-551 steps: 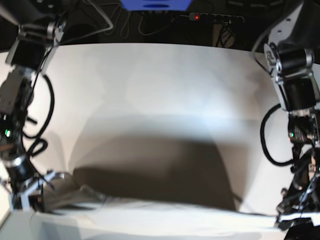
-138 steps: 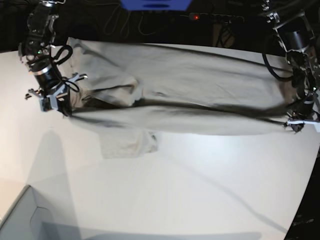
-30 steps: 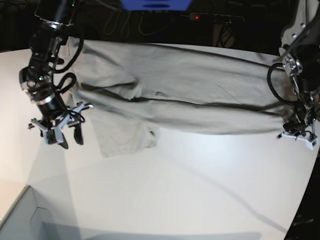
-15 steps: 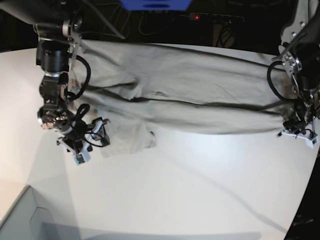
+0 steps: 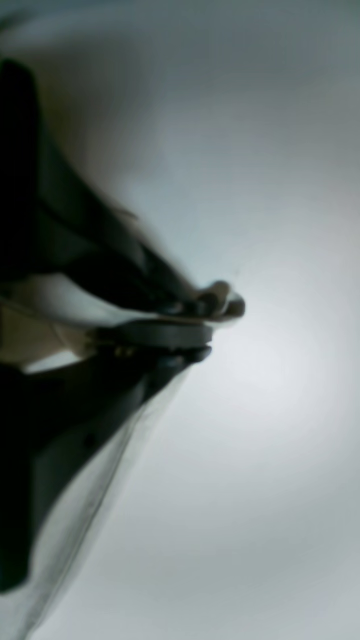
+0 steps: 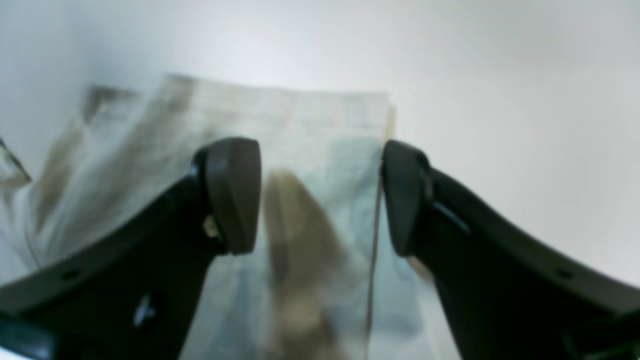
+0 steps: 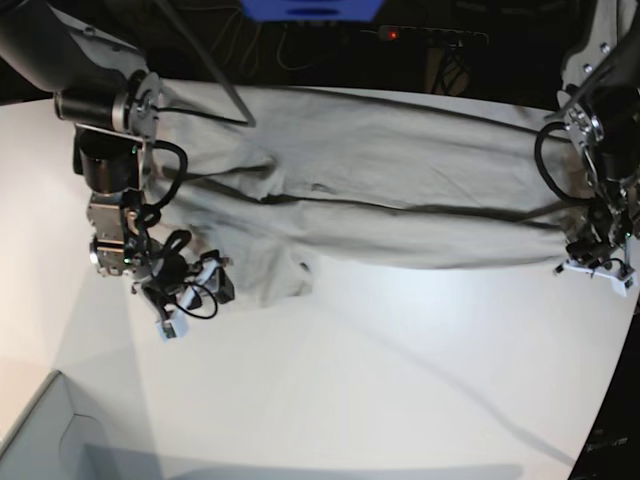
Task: Layout the t-shirt on the table in an organized manner, then fold the t-shirt properly
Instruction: 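Grasp the folded shirt's side edge with the right gripper, then fold the grasped side inward toward the left gripper with the right gripper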
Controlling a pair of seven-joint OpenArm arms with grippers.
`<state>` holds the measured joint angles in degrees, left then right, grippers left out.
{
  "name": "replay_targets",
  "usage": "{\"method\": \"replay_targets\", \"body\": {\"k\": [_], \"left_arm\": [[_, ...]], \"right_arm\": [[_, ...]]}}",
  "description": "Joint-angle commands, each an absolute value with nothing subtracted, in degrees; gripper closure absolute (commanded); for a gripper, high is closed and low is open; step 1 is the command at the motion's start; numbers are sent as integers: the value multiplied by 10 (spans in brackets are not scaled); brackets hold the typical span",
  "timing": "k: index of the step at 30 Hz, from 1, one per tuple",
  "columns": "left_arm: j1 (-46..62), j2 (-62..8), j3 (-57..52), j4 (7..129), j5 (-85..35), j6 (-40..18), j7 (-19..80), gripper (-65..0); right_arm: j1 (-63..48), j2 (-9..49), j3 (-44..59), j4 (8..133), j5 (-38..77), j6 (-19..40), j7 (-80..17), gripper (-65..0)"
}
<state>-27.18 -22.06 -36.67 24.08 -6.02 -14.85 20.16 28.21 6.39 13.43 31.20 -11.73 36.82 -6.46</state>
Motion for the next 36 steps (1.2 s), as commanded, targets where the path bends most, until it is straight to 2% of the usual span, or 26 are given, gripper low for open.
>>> {"method": "replay_targets", "body": {"k": [1,4,6,8,12,18,25,36], "left_arm": [[-284,-232,-366,248,-61,-151,196,0],[-284,-232,-368,248,-61,-151,196,0],[-284,-232,-368,248,-61,-151,196,0],[-284,-232,-367,248,-61,-151,196,0],[-284,-232,-367,248,-61,-151,196,0],[-284,-231,-369,250,-61,-151,196,0],[-302,-231,-369,262,-62,-153,196,0],[-303,-208,-369,377,-62,-153,202,0]], "right_arm": [[299,73,135,308,-112,358,-42,-385],[299,74,135,284,-112,357,-25,-372],[298,74,135,269,-113,357,-25,-323],[298,74,135,256,-113,357,-25,-236],[296,73,135,254,-113,357,-28,0],[301,73,136,261,-109,357,-26,0],[291,71,138,413,-109,359,-30,0],[286,36,138,518,-109,359,-51,0]]}}
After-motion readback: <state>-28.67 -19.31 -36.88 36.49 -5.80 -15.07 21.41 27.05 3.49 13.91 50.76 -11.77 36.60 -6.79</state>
